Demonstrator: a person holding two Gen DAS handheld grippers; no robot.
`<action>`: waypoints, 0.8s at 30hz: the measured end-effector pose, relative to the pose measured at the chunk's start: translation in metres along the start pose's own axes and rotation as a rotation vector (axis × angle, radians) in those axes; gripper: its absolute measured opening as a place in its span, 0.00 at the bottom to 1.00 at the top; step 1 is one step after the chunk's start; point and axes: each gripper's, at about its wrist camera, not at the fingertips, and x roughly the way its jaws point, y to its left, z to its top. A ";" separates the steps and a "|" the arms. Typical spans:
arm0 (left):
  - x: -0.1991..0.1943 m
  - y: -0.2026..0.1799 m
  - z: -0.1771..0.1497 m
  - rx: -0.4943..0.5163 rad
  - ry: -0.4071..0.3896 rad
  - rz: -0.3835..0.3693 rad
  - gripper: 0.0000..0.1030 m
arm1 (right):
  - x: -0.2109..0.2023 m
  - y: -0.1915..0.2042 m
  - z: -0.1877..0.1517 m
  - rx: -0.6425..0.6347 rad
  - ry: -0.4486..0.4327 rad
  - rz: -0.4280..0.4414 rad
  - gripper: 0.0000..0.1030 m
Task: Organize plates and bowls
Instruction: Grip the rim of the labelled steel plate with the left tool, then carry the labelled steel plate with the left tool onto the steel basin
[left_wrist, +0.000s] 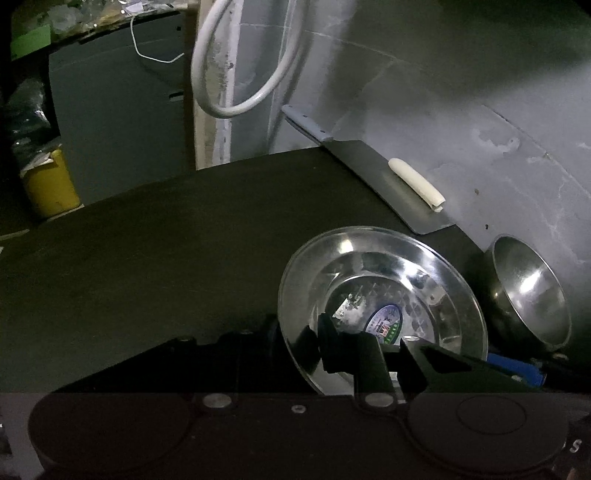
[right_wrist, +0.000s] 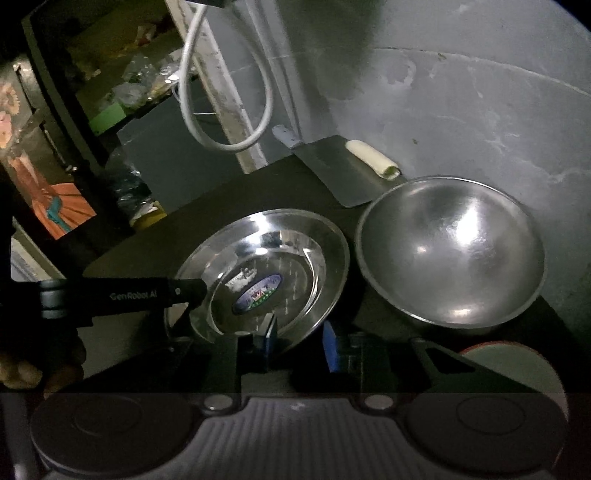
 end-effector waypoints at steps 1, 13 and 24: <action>-0.004 0.002 -0.002 -0.002 -0.004 0.003 0.23 | -0.002 0.002 -0.001 -0.006 -0.005 0.008 0.29; -0.074 0.010 -0.034 -0.022 -0.095 0.052 0.24 | -0.044 0.025 -0.016 -0.069 -0.049 0.117 0.29; -0.138 0.002 -0.061 -0.013 -0.136 0.077 0.24 | -0.100 0.040 -0.037 -0.117 -0.065 0.194 0.29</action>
